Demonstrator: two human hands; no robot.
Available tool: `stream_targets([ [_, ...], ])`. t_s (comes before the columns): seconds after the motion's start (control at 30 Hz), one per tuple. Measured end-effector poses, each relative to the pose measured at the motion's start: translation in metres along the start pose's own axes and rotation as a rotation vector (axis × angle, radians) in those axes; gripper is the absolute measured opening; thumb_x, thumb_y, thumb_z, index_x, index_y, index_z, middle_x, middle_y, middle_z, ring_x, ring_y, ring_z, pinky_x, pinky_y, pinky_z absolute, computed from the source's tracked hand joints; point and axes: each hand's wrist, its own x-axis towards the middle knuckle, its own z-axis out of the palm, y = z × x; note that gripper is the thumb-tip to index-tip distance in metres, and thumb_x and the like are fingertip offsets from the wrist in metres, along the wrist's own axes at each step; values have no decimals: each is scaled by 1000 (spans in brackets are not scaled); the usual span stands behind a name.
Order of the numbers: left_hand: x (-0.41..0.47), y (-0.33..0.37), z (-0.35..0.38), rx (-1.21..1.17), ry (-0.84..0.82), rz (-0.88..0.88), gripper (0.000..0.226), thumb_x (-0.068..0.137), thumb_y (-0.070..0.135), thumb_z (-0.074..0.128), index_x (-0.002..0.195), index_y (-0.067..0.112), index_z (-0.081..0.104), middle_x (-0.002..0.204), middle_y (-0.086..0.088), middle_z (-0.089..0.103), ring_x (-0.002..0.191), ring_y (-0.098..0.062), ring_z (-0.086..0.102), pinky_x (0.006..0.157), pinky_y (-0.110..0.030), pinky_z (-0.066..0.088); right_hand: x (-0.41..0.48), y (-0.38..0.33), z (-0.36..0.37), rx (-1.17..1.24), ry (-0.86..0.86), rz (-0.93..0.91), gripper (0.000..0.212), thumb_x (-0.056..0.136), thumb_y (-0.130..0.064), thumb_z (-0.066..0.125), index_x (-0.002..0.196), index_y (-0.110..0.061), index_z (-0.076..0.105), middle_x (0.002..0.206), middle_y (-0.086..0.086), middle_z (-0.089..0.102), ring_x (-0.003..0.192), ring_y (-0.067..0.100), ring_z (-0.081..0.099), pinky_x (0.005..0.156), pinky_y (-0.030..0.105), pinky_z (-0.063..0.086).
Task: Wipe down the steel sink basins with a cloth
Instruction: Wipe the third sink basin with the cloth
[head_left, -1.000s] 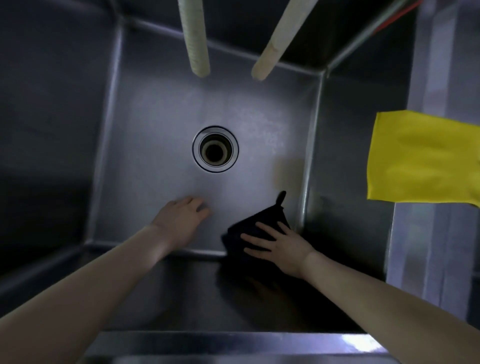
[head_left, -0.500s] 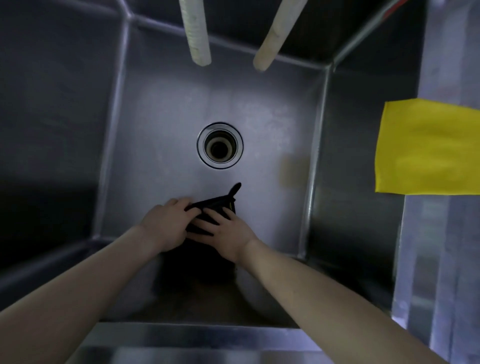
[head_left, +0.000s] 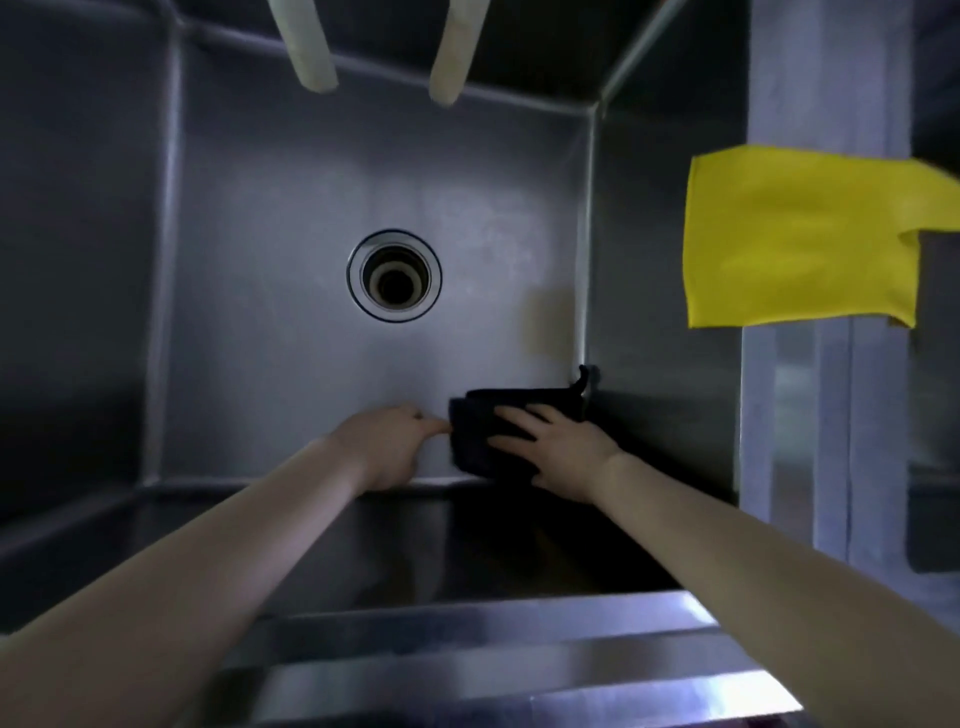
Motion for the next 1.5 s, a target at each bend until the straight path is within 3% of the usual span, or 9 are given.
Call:
stream_targets([
  [0.13, -4, -2, 4, 44, -76, 38, 56, 93, 22, 52, 144, 38, 33, 139, -6, 45, 130, -26, 45, 107, -38, 40, 6, -5, 9, -16, 22, -54, 70, 95, -28, 53, 153, -34, 14, 162, -5, -7, 147, 34, 3, 120, 43, 18],
  [0.3, -14, -21, 2, 115, -90, 2, 60, 92, 29, 53, 146, 37, 28, 142, -5, 43, 131, -28, 44, 107, -39, 40, 13, -13, 18, -65, -9, -113, 71, 98, -32, 47, 151, -42, 0, 159, -12, -21, 147, 31, -12, 114, 59, 24],
  [0.53, -23, -57, -3, 42, 169, -273, 49, 91, 24, 51, 138, 18, 38, 135, -9, 43, 119, -32, 51, 92, -45, 49, 59, -68, -21, 28, 159, -121, 63, 101, -37, 39, 151, -43, 1, 160, -10, -19, 148, 32, -7, 113, 57, 24],
  [0.67, -21, -64, -13, -27, 303, -352, 51, 85, 21, 56, 133, 20, 40, 131, -7, 42, 115, -31, 51, 89, -46, 50, 72, -79, -41, 117, 346, -103, 60, 97, -34, 47, 151, -32, 21, 161, -4, 8, 141, 30, 18, 99, 52, 40],
  [0.83, -3, -45, -17, -81, 254, -279, 62, 83, 13, 58, 139, 21, 34, 135, -8, 37, 118, -32, 47, 96, -47, 48, 65, -42, -40, 166, 411, 90, 69, 89, -40, 60, 148, -22, 28, 151, 7, 27, 135, 30, 27, 100, 48, 38],
  [1.03, 12, -31, -10, -57, 299, -278, 54, 82, 3, 51, 133, 17, 40, 132, -9, 42, 107, -35, 59, 93, -43, 48, 64, -46, -31, 188, 398, 66, 68, 81, -40, 68, 137, -14, 38, 143, 10, 37, 131, 32, 32, 103, 46, 33],
  [1.23, 24, -19, -17, -32, 281, -92, 49, 80, 2, 51, 127, 17, 49, 127, -8, 46, 108, -31, 58, 90, -37, 45, 52, -45, -17, 176, 326, 143, 45, 92, -25, 51, 134, -11, 41, 142, 18, 40, 130, 36, 36, 108, 47, 25],
  [1.43, 70, 28, -33, -172, 414, 42, 43, 85, 1, 52, 123, 20, 51, 127, -3, 47, 107, -14, 52, 90, -30, 47, 24, -19, -22, 41, 574, 224, 35, 82, -22, 42, 104, -26, 68, 109, 0, 66, 99, 22, 59, 85, 36, 51],
  [1.5, 75, 30, -37, -273, 469, 25, 43, 89, 0, 50, 128, 20, 51, 131, -5, 47, 111, -19, 52, 91, -28, 46, 25, -22, -14, 2, 494, 66, 44, 88, -18, 39, 129, -22, 56, 134, 6, 53, 124, 30, 47, 106, 50, 38],
])
